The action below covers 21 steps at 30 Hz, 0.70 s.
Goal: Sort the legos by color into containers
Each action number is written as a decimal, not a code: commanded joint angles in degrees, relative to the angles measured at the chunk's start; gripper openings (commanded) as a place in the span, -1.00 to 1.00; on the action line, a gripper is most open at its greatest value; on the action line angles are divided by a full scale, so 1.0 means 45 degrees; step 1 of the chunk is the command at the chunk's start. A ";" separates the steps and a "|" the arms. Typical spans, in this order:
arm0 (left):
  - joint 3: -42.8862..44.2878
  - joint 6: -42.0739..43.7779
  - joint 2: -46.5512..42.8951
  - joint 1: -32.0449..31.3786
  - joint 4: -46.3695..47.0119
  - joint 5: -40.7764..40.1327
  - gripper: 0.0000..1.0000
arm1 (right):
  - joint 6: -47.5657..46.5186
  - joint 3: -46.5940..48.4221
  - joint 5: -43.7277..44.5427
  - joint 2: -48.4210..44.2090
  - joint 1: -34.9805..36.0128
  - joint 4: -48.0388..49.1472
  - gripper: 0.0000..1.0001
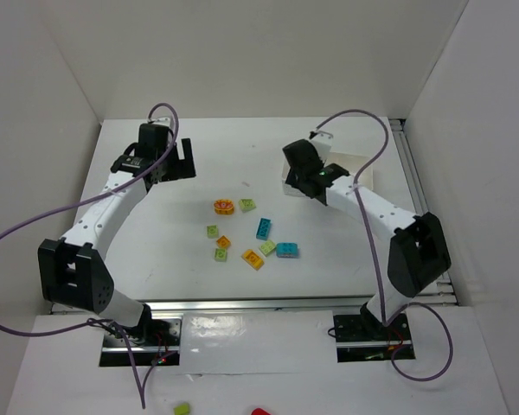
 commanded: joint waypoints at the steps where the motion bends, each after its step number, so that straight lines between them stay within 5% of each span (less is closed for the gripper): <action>1: 0.0463 0.0281 -0.0107 -0.0210 -0.0290 -0.0202 1.00 | -0.0687 0.0439 0.0617 -0.0454 -0.1025 -0.0326 -0.36; 21: 0.0345 -0.0305 -0.0693 -0.0327 -0.0290 0.0228 1.00 | -0.2016 0.3798 -0.1160 0.3392 -0.2511 0.0767 -0.36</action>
